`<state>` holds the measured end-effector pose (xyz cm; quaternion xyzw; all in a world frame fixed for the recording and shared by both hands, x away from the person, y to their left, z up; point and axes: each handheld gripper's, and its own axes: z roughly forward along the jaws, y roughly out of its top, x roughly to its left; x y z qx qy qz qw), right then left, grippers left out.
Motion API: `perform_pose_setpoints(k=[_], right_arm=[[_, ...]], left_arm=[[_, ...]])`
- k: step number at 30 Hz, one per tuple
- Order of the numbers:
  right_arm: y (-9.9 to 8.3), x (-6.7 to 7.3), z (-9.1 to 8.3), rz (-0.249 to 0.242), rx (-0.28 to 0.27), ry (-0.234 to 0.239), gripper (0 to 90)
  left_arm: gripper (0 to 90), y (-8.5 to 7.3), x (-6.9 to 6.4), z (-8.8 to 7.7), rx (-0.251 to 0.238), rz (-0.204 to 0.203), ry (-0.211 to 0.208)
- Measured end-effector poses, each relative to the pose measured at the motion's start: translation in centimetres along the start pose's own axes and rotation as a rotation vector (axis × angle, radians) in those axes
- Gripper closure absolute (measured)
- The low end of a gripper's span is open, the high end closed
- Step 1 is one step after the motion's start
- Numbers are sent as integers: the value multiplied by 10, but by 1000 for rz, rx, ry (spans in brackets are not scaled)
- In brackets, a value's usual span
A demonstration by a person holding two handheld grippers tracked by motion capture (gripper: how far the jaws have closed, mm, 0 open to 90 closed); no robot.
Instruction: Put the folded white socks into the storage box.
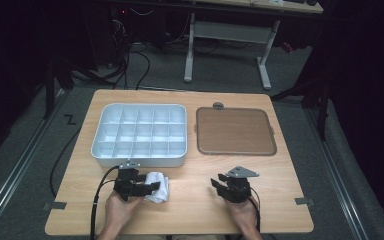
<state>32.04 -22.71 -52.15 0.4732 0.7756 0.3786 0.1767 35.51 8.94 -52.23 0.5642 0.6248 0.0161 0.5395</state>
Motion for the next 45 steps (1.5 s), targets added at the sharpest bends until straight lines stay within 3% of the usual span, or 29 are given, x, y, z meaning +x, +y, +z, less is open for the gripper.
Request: perform_pose_setpoints(k=[8,13,19,29,36,45], right_arm=[[-25,-42,-23,29,33,-156,572],[-33,-59,-32,75,19,-203,502],[-32,-63,-31,65,29,-227,440],[-32,-64,-30,77,30,-242,413],[-32,-64,-30,76,30,-240,410],[-32,-64,-30,76,32,-240,399]], left_arm=[[381,-6,-1,4,-14,-3,-15],[439,-6,-1,4,0,-14,-19],[502,-5,-1,3,9,-16,-31],[625,-9,-9,0,2,40,-34],[689,-9,-10,-2,30,66,-45],[711,-7,-12,-5,36,51,-63]])
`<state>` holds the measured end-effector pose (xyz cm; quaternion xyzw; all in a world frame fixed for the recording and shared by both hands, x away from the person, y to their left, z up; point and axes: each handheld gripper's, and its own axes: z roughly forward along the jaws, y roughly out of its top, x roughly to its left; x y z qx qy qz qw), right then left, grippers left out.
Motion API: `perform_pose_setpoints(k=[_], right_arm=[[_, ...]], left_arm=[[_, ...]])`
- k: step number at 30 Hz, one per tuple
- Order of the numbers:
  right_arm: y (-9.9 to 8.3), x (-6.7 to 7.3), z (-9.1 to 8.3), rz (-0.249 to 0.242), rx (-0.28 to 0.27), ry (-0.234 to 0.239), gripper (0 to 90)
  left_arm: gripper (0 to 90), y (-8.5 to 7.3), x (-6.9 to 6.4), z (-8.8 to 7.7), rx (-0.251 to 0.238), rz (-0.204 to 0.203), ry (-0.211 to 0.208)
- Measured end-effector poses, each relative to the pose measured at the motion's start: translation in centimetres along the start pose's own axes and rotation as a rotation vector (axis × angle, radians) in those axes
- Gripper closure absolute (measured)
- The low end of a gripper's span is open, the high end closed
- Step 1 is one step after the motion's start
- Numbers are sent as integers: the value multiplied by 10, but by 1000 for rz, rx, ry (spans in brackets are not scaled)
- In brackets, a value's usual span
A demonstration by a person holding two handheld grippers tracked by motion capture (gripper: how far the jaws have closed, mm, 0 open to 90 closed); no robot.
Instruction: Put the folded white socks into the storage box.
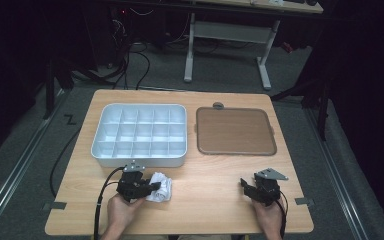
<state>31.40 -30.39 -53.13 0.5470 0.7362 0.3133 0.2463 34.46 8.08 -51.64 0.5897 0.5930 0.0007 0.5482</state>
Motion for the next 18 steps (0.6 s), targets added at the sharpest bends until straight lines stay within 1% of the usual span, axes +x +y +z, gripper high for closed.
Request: perform_pose_setpoints(k=[2,6,9,12,15,18], right_arm=[[0,0,0,0,0,0,397],[0,0,0,-2,1,1,394],[0,0,0,-2,1,1,395],[0,0,0,-1,0,1,399],[0,0,0,0,0,1,402],[0,0,0,4,0,2,404]], left_arm=[[711,0,-2,-1,-1,20,0],[711,0,-7,-2,-6,43,-5],[712,0,-10,-3,1,61,-9],[712,1,-12,-5,2,70,-14],[712,2,-14,-8,2,68,-19],[713,4,-17,-10,8,81,-19]])
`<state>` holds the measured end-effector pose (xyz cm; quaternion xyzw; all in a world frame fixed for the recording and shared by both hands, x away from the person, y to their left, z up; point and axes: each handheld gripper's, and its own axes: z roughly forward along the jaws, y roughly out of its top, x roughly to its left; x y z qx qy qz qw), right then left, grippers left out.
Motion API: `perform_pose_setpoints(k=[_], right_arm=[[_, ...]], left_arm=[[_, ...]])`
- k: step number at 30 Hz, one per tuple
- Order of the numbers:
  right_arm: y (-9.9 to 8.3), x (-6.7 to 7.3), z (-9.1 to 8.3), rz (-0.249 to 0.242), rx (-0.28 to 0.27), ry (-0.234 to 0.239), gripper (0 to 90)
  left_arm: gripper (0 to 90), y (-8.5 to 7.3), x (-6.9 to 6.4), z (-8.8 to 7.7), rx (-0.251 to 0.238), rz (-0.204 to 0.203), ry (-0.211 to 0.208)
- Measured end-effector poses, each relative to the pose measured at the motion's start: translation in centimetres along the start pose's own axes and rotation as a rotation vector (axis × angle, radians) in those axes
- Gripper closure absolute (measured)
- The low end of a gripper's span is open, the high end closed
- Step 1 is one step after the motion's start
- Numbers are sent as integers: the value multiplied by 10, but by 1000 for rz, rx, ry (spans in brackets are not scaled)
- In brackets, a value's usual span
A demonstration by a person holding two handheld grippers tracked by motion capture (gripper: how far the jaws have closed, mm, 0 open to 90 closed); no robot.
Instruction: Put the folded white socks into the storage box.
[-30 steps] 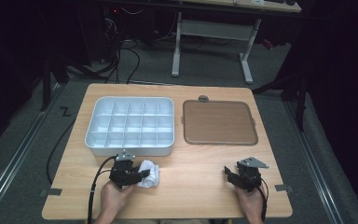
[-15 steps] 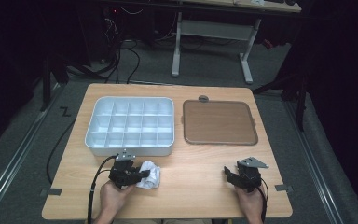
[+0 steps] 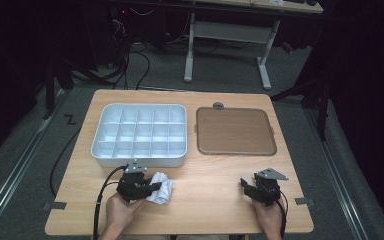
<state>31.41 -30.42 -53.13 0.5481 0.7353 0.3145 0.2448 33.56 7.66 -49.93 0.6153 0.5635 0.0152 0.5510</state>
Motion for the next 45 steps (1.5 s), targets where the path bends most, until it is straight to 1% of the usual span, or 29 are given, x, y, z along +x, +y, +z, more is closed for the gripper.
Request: perform_pose_setpoints(k=[2,3,9,10,14,15,17,21,22,23,25,28,30,31,33,35,37,40,42,45], right_arm=[[0,0,0,-1,-1,0,404],[0,0,0,-1,-1,1,404],[0,-1,0,0,0,6,398],[0,-1,0,-2,-1,6,396],[0,-1,0,-2,0,4,395],[0,-1,0,-3,-1,3,395],[0,-1,0,-2,0,7,394],[0,-1,0,-3,-1,5,391],[0,-1,0,-4,-1,5,391],[0,-1,0,-3,-1,5,390],[0,-1,0,0,0,10,389],[0,-1,0,0,-1,11,388],[0,-1,0,1,-1,12,387],[0,-1,0,2,-1,12,387],[0,-1,0,1,-1,13,386],[0,-1,0,1,-1,13,385],[0,-2,0,5,-1,15,383],[0,-2,0,9,-3,20,380],[0,-2,0,6,-1,18,379],[0,-1,0,3,-1,16,379]], left_arm=[[713,2,-1,-1,1,-7,-9],[714,4,-3,-2,-6,-21,-14],[714,10,-7,-5,-10,-12,-14],[714,11,-7,-6,-10,-5,-13],[715,16,-7,-10,-19,-19,-19],[715,17,-7,-11,-21,-10,-17],[715,18,-8,-13,-27,-7,-19],[715,23,-9,-17,-42,-20,-34],[715,24,-9,-18,-50,-21,-33],[715,24,-9,-18,-51,-14,-32],[715,26,-9,-19,-53,-16,-32],[716,30,-10,-23,-74,-19,-45],[717,32,-10,-26,-76,-11,-44],[718,33,-10,-26,-74,-4,-37],[719,35,-9,-25,-74,-1,-20],[720,37,-8,-24,-78,-6,-13],[721,38,-9,-24,-84,-12,-14],[721,40,-11,-26,-92,-5,-13],[721,43,-13,-29,-102,-18,-21],[721,47,-14,-32,-100,-16,-29]])
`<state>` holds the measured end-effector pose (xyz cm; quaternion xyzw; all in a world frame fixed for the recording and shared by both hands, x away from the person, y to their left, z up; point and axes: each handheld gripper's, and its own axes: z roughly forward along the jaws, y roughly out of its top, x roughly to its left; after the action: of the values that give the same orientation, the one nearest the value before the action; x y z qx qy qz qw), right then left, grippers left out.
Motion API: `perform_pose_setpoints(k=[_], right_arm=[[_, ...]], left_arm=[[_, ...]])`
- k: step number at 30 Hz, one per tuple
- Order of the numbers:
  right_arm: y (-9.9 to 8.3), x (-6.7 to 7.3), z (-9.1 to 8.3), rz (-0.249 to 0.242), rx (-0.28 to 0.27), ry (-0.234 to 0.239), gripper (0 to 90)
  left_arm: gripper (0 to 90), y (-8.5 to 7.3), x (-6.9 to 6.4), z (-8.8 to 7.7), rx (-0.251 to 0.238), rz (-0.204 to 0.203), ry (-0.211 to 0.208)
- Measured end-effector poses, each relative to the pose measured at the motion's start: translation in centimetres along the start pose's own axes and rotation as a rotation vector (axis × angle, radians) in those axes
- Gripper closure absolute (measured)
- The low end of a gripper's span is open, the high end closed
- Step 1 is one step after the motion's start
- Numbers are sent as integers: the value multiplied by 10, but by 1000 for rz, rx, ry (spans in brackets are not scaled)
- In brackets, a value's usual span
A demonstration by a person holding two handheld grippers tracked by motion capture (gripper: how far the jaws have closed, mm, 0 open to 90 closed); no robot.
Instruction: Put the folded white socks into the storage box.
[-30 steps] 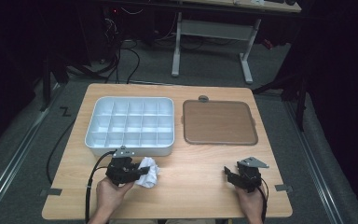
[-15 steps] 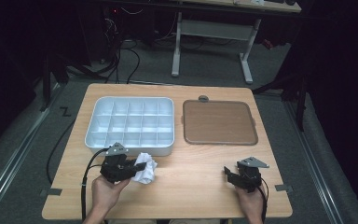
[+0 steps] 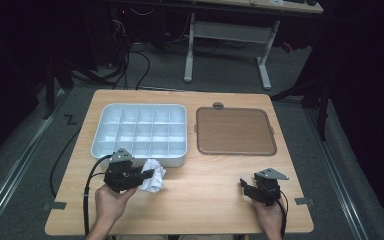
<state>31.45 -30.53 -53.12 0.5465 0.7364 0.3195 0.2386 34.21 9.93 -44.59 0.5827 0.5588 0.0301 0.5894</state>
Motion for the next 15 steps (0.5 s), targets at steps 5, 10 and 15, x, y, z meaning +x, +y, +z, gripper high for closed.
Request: perform_pose_setpoints(k=[5,10,15], right_arm=[[0,0,0,-1,0,-1,379],[0,1,0,-9,3,-9,378],[1,1,1,-6,2,-5,383]], left_arm=[[721,8,-4,-5,-8,-8,-12],[721,18,-9,-15,-22,-3,-25],[721,25,-12,-14,-22,-5,-40]])
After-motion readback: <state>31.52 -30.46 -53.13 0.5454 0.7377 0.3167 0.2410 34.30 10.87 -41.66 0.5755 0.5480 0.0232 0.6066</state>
